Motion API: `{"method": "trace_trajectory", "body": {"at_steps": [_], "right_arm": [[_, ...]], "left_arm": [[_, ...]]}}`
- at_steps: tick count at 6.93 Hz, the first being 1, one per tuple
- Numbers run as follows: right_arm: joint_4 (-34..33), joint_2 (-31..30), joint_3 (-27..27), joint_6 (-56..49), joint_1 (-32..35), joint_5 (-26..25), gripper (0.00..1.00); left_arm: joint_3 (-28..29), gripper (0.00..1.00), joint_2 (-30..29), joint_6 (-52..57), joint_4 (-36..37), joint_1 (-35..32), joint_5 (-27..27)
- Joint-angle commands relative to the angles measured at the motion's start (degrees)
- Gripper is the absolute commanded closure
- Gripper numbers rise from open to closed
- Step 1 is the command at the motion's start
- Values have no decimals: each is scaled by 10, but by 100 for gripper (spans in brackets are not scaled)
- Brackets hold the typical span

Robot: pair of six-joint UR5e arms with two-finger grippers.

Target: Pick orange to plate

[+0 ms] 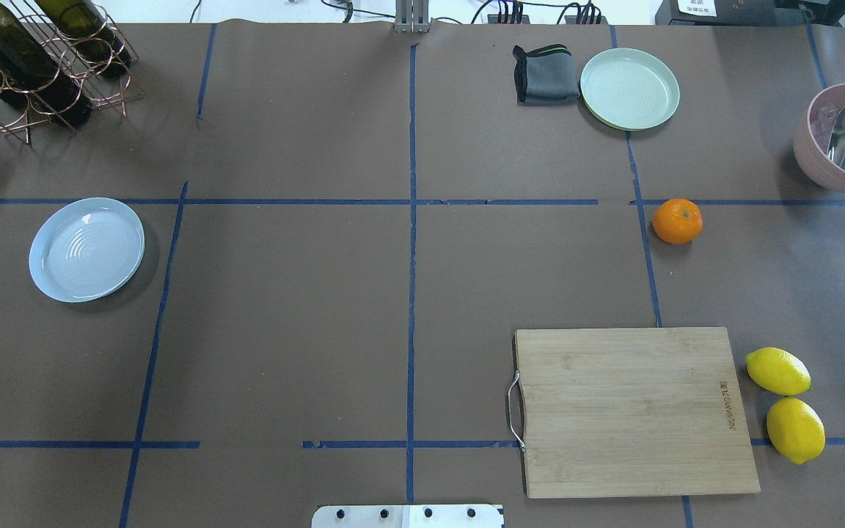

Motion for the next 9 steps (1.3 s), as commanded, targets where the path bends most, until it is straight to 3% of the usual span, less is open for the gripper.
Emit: {"method": "trace_trajectory", "body": {"at_steps": [1, 3, 5, 7, 8, 9], "right_arm": [[-1, 0, -9, -1, 0, 1, 0], [0, 1, -8, -1, -1, 7, 0], [-1, -2, -16, -2, -2, 9, 0], [0, -2, -17, -1, -9, 29, 0], [0, -4, -17, -2, -10, 32, 0], [0, -4, -17, -1, -10, 32, 0]], "left_arm": [[-11, 0, 0, 30, -4, 1, 3], [3, 0, -1, 32, -18, 5, 9], [62, 0, 7, 4, -140, 22, -52], [101, 0, 0, -232, -275, 138, -56], [108, 0, -10, -380, -339, 211, -20], [130, 0, -24, -428, -366, 244, 18]]}}
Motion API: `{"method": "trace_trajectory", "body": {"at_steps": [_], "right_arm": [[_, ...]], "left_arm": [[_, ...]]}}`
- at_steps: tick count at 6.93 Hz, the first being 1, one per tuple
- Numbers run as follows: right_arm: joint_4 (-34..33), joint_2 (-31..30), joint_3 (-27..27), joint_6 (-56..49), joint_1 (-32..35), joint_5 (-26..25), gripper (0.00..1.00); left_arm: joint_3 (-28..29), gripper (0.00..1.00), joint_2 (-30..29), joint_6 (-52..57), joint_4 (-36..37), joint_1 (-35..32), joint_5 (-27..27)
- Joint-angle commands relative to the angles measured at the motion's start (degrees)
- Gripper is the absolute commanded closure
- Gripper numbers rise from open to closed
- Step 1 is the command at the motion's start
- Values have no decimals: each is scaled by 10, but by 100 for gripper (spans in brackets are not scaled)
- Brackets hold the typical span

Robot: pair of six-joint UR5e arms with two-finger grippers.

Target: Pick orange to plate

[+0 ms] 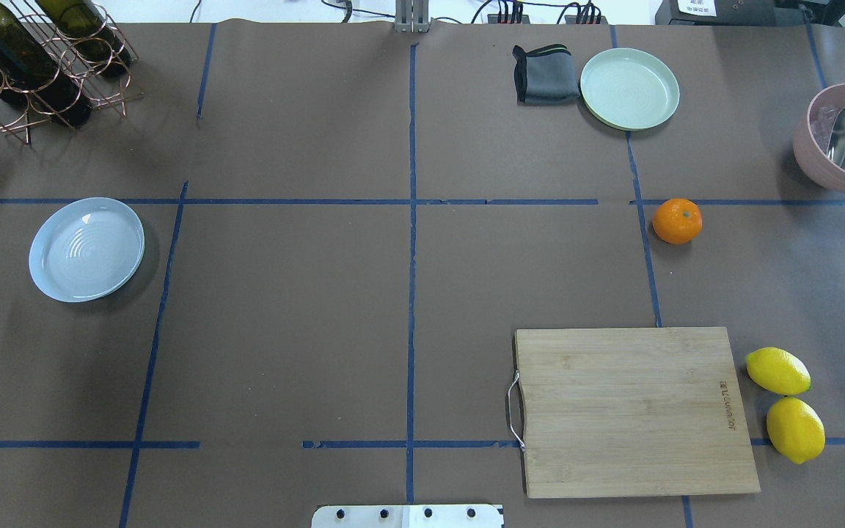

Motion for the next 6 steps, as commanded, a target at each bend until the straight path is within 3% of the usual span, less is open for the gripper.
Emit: {"method": "trace_trajectory", "body": {"at_steps": [1, 4, 6], "right_arm": [[0, -1, 0, 0, -1, 3, 0], [0, -1, 2, -1, -1, 9, 0], [0, -2, 2, -1, -1, 9, 0]], "left_arm": [[38, 0, -18, -103, -58, 62, 42], [41, 0, -27, -132, -57, 103, 43], [72, 3, -53, -131, -58, 123, 44]]}}
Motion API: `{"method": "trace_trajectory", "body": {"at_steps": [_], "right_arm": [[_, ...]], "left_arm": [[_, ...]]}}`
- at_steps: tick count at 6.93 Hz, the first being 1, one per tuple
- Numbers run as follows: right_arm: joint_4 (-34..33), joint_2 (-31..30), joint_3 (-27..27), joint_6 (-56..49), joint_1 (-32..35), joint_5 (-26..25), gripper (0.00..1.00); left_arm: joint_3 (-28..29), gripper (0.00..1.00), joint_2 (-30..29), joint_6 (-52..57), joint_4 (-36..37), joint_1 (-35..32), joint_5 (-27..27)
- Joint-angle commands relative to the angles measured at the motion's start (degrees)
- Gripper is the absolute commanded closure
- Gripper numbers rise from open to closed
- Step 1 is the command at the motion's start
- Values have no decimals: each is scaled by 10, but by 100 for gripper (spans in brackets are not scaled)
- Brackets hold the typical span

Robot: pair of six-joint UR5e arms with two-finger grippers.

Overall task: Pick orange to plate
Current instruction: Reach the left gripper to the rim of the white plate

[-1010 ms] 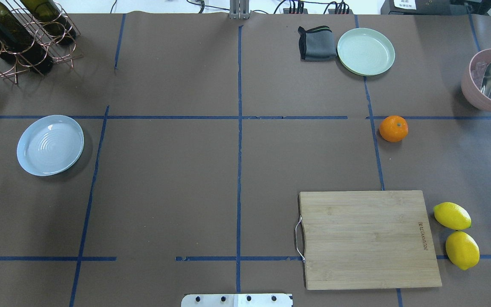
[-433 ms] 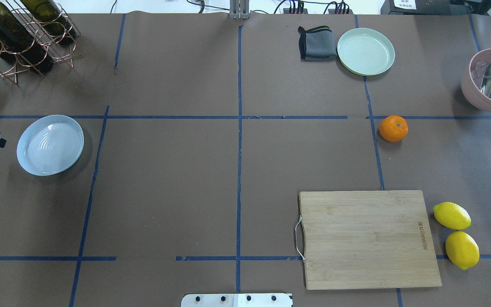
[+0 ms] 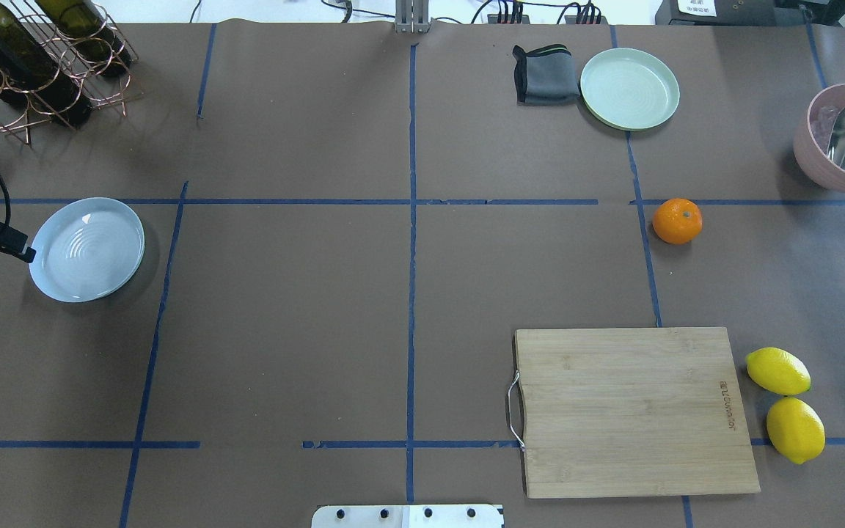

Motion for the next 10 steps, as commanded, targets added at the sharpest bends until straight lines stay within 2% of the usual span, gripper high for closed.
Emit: {"method": "trace_trajectory", "body": {"at_steps": [1, 2, 3, 4, 5, 10], "right_arm": [[0, -1, 2, 0, 0, 2, 0], [0, -1, 0, 0, 0, 2, 0], [0, -1, 3, 0, 0, 4, 0], [0, -1, 4, 0, 0, 6, 0], [0, -1, 5, -1, 0, 6, 0], [0, -1, 6, 0, 0, 6, 0]], "left_arm": [[19, 6, -14, -1, 0, 13, 11], [21, 11, -15, -1, 0, 14, 20], [22, 30, -14, -1, 0, 14, 21], [28, 60, -15, 0, 0, 14, 21], [31, 68, -18, 0, 0, 15, 21], [40, 65, -27, 0, 0, 20, 21]]}}
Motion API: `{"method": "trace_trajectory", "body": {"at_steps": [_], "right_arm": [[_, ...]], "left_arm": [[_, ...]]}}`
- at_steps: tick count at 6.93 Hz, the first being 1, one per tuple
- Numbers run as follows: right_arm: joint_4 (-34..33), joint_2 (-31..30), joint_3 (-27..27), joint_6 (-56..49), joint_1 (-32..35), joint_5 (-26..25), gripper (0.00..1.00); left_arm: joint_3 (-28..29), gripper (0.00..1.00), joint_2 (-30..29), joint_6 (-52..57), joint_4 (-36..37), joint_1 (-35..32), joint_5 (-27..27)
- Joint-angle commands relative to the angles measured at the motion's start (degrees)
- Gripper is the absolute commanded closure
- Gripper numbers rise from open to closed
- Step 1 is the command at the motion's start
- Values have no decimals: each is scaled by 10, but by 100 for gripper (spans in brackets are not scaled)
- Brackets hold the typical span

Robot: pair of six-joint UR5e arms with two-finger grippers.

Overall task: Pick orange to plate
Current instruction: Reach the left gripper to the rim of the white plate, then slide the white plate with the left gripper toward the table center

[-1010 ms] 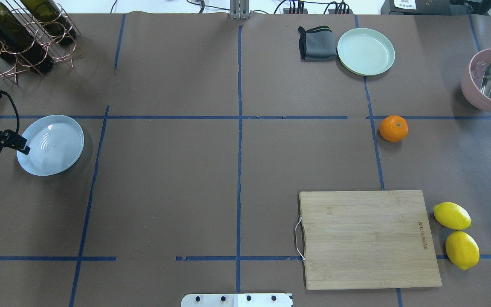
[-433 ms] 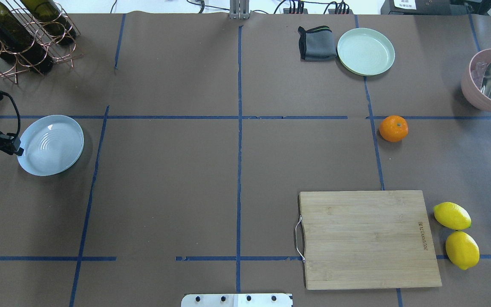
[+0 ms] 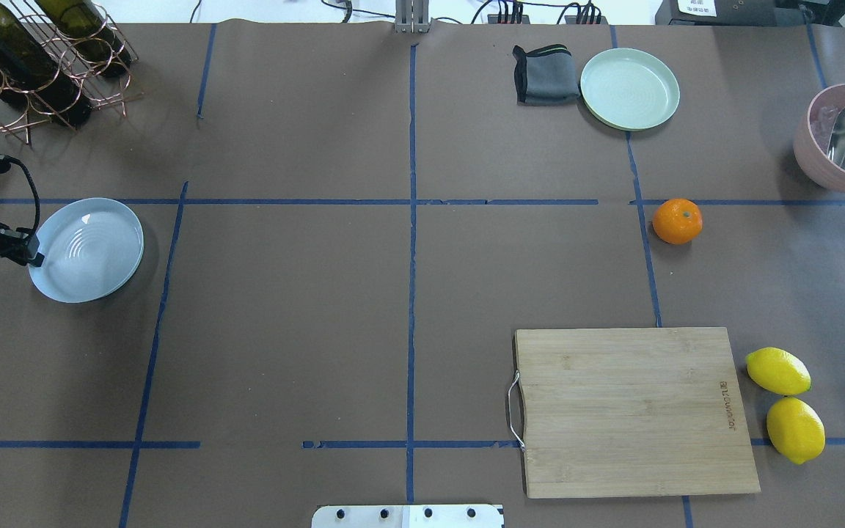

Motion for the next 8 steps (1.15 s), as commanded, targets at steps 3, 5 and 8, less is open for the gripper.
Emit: {"method": "trace_trajectory", "body": {"at_steps": [3, 5, 8], "right_arm": [[0, -1, -1, 0, 0, 0, 0], [0, -1, 11, 2, 0, 9, 0], [1, -1, 26, 2, 0, 15, 0]], "left_arm": [[-5, 100, -1, 0, -1, 3, -3], [-54, 100, -19, -13, 3, 3, -22], [-56, 100, -138, -186, 4, 30, -54]]}}
